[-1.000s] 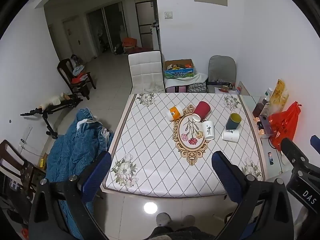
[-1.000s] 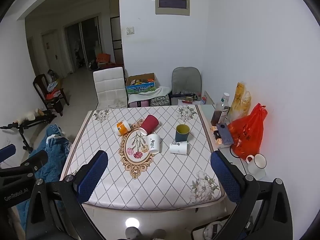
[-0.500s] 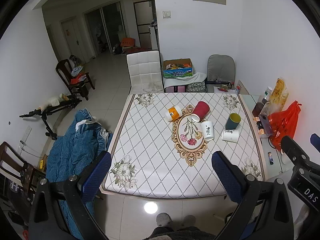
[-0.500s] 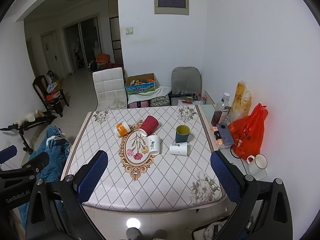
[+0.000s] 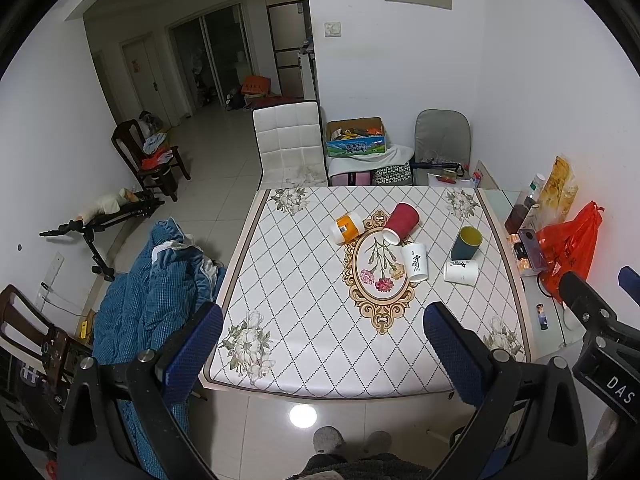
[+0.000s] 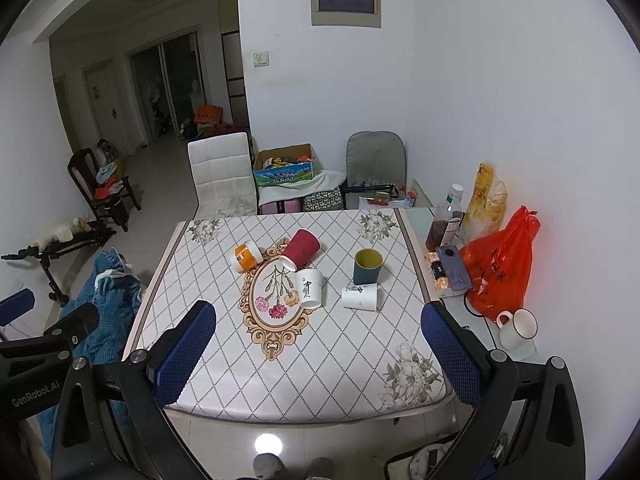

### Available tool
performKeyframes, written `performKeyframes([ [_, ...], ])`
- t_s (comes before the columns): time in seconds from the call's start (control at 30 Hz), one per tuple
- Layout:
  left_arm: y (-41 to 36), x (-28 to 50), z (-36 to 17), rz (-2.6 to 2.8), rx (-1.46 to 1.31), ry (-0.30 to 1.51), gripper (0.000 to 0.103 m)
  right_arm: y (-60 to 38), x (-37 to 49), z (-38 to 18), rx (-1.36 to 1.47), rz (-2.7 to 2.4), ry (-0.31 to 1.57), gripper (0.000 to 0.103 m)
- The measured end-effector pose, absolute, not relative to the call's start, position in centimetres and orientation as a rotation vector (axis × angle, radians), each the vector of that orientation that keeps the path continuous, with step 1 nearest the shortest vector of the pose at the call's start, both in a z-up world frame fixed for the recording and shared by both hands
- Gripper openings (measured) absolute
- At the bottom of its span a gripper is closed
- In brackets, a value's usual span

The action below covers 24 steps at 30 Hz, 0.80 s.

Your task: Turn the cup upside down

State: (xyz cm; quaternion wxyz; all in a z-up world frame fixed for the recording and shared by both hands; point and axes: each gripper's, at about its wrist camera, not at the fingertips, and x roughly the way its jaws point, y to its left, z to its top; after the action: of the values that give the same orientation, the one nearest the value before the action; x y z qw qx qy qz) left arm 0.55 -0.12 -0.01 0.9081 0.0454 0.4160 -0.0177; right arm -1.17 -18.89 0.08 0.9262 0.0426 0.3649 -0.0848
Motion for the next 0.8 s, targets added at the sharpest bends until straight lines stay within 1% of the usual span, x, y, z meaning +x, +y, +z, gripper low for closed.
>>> performKeyframes([
  [0.07,-0.1,0.6,0.0,-0.038,0.095,0.857,0.103,-19.1,-1.0,0.2,0.091,-0.172,0.752,0.103],
  [0.1,-0.1,0.5,0.1,-0.039,0.096,0.856,0.103,-18.7,-0.7,-1.4,0.094,-0.173,0.751,0.103],
  [0.13,-0.1,0.6,0.1,-0.04,0.097,0.855,0.103,-18.6,-0.6,-1.5,0.091,-0.177,0.751,0.103],
  [0.8,-1.1,1.3,0.3,-0.046,0.105,0.849,0.103,-19.7,-1.5,-1.2,0.112,-0.182,0.757,0.103],
])
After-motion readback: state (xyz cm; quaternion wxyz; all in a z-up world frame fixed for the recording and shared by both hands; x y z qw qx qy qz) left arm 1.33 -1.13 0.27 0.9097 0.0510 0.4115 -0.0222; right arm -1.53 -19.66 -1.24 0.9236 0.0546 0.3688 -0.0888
